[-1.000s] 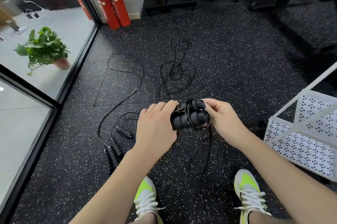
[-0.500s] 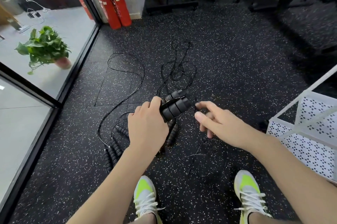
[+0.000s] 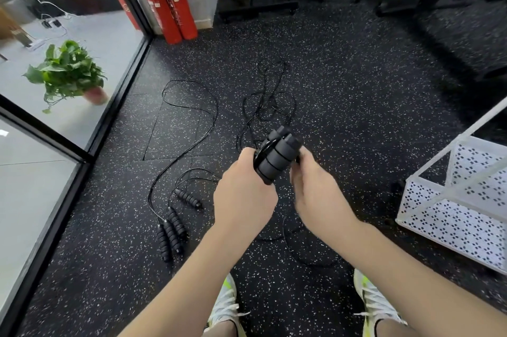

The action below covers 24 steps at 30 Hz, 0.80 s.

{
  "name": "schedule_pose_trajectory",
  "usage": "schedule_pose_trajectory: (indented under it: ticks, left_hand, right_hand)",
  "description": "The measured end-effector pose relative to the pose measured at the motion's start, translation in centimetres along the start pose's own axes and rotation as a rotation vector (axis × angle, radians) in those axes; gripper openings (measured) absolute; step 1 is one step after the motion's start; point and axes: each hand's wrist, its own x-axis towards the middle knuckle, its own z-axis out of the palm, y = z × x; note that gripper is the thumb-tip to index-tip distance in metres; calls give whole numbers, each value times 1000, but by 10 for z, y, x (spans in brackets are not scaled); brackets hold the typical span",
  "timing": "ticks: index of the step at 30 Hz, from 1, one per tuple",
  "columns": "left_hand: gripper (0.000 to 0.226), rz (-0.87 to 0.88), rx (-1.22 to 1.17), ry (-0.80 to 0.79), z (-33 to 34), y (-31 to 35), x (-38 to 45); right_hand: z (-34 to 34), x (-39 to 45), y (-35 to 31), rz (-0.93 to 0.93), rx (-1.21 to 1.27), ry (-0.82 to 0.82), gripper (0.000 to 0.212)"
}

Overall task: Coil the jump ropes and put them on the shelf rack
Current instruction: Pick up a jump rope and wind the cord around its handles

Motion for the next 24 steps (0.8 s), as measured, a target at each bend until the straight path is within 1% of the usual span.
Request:
schedule_pose_trajectory:
  ticks: [2,3,5,6,7,8,9,10,13,15,18,22,24]
  left_hand:
    - [20,-14,14,-2,4,0,1]
    - [20,-21,42,5,6,-1,3]
    - [21,-23,129,31,9,-7,8]
    - [22,-13,183,47,11,-11,12]
    - [25,6,250,62,12,-15,14]
    - [28,26,330,69,14,-19,16]
    - [32,43,409,61,15,-23,17]
    - [35,58,470,35,16,-26,18]
    - [39,140,565,-39,20,-34,20]
    - [34,238,591,-31,22,-37,19]
    - [35,396,575,13,25,-37,16]
    - [56,617,473,83,30,-38,14]
    - [65,688,436,93,27,-37,13]
  right_hand:
    - [12,-1,-8,83,-179,-85,57]
    - [16,-2,-11,106,-250,-117,64]
    - [18,-4,-17,118,-319,-158,67]
    - [16,-6,-20,106,-362,-193,65]
    - [14,-9,-23,82,-406,-237,58]
    - [10,-11,-27,65,-428,-286,43]
    - [6,-12,-30,49,-440,-313,21]
    - [0,-11,-34,40,-455,-327,9]
    - [-14,-7,-34,-76,-493,-232,26]
    - [-28,0,-31,-132,-440,-171,29]
    - [-52,13,-20,-84,-205,-143,29]
    - [-75,25,-1,12,57,-112,27]
    - [-78,30,9,26,190,-120,20]
